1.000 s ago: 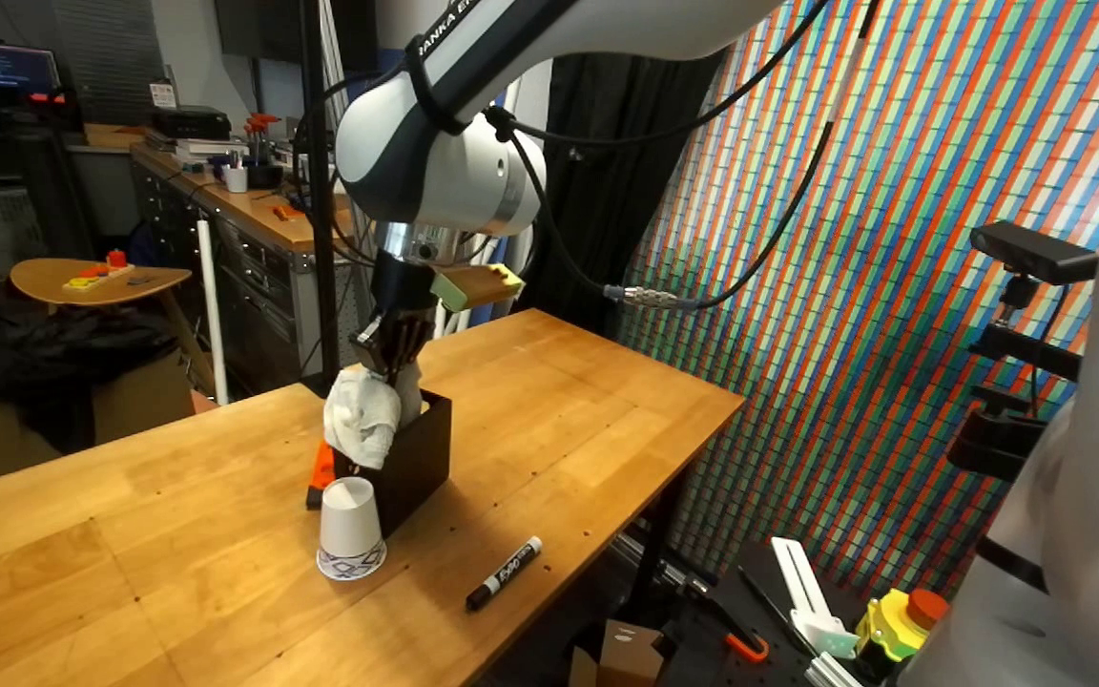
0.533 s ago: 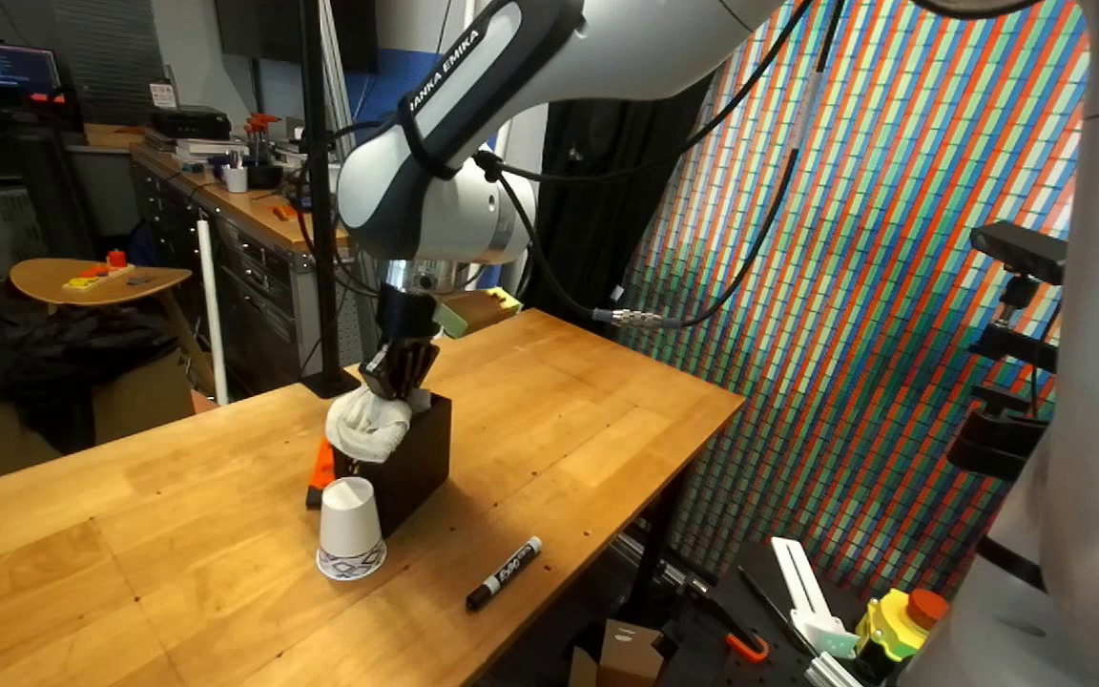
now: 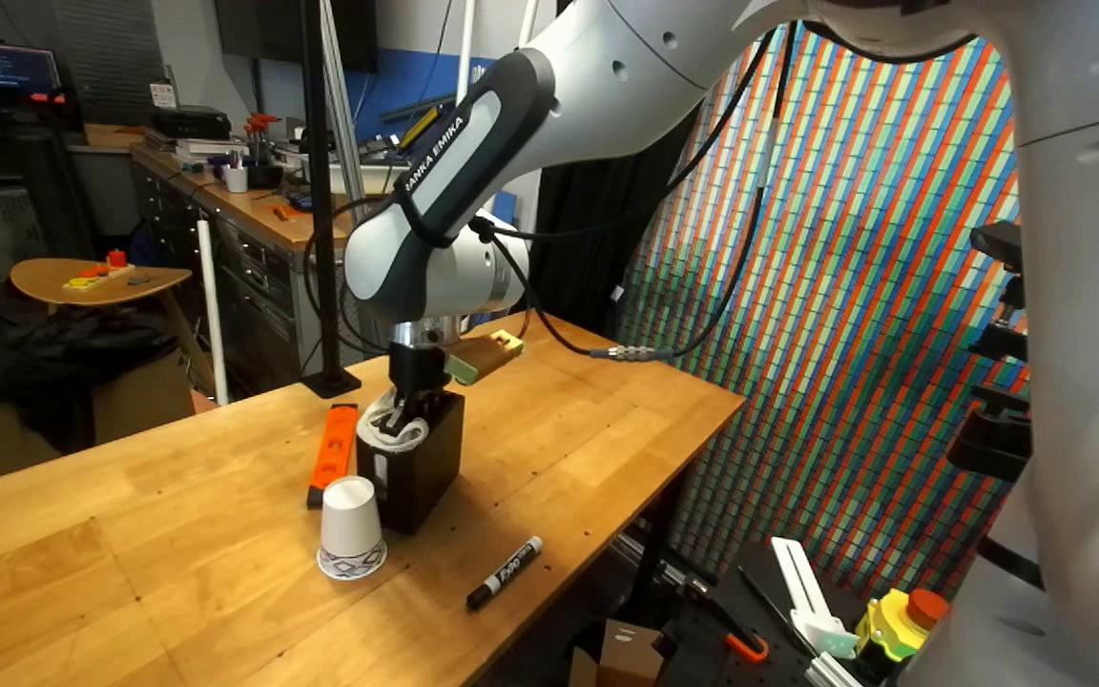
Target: Pick up the towel and put it in the box
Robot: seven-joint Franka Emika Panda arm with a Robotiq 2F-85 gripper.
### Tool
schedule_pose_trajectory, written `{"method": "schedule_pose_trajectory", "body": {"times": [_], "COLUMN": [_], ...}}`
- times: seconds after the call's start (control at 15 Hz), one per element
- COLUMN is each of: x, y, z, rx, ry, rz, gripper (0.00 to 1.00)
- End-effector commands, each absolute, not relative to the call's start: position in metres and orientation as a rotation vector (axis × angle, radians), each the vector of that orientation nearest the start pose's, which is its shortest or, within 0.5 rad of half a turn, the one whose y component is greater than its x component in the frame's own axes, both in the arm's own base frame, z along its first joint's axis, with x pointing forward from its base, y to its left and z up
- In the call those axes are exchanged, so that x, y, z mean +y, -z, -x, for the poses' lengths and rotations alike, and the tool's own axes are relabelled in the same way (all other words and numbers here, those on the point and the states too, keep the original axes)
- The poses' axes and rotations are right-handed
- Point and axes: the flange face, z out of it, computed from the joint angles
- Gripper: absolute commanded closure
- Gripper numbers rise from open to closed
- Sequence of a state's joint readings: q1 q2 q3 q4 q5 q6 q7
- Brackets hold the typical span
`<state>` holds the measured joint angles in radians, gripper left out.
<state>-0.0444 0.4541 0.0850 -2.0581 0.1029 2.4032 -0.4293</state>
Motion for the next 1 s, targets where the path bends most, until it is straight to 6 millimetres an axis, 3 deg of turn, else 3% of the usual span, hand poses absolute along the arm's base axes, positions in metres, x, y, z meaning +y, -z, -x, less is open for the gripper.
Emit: {"method": "schedule_pose_trajectory", "body": {"times": [0.0, 0.33, 0.67, 0.93], "x": [0.02, 0.018, 0.014, 0.01], "y": [-0.196, -0.244, -0.32, -0.363], "z": [-0.575, -0.56, -0.551, -0.54], "rx": [-0.57, -0.551, -0.552, -0.542], "ry": [-0.25, -0.29, -0.192, -0.1], "rz": [2.973, 2.994, 3.049, 3.084], "gripper": [0.99, 0.99, 0.99, 0.99]}}
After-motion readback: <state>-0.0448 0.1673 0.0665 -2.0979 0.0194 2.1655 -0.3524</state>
